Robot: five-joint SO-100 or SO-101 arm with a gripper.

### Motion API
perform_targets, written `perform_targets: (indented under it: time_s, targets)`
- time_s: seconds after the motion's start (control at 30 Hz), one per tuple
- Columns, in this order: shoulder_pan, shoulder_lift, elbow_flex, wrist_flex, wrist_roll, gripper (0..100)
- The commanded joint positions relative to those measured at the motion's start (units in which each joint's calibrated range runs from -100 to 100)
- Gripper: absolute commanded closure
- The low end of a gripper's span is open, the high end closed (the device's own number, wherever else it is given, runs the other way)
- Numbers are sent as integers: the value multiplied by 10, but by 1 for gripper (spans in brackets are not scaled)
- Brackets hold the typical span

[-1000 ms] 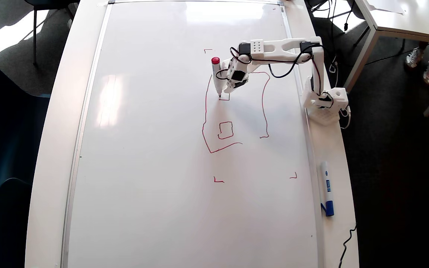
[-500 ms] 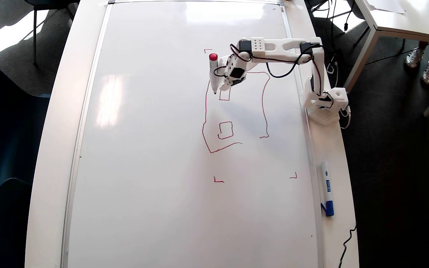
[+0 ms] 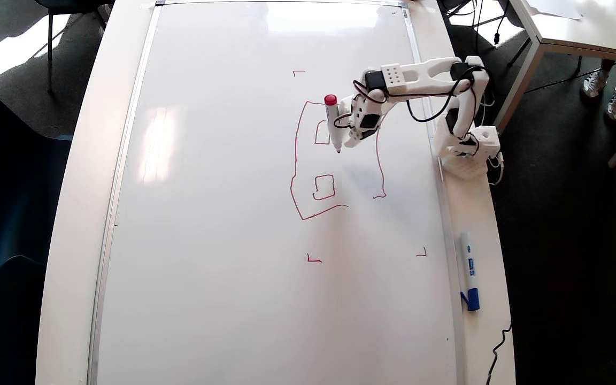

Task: Draw on a whiteboard a robot head using a pen attached to the gripper

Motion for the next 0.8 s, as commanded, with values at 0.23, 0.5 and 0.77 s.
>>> perform_targets:
  time_s: [0.23, 0.5, 0.77]
  targets:
    - [-32, -89, 104, -22, -7, 99]
    - [-49, -100, 130, -28, -7, 99]
    - [-47, -93, 133, -58, -7, 99]
